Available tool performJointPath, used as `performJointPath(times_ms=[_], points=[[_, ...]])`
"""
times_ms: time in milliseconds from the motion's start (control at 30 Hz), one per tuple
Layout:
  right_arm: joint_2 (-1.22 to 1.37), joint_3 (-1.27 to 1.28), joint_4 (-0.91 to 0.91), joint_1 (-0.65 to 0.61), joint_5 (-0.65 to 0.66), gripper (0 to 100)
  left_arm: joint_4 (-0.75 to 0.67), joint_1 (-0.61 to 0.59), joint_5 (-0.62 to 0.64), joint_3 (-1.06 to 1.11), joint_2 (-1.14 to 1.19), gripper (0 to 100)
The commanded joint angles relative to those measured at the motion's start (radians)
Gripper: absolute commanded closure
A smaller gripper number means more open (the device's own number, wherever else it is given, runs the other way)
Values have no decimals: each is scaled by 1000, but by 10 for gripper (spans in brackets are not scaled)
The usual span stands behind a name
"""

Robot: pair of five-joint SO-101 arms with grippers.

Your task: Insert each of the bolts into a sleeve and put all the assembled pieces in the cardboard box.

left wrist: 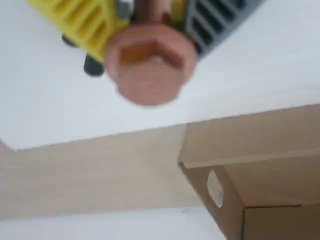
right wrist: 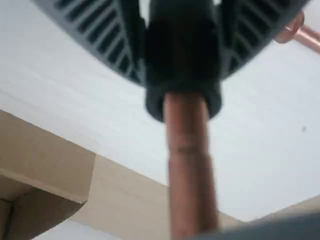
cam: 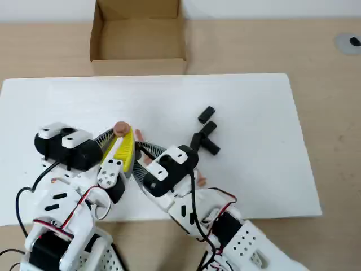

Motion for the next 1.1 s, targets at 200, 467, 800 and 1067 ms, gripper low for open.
performJointPath(times_ms=[200,467,800,1067], points=[[-12,1,-28,16,-3,989,51,8,-2,6,7,955],[-8,1,-26,16,-2,989,207,8,34,-3,7,874],[-4,1,-21,18,15,989,238,5,81,-5,1,831],[-2,1,17,61,83,989,278,-58,138,-155,8,831]])
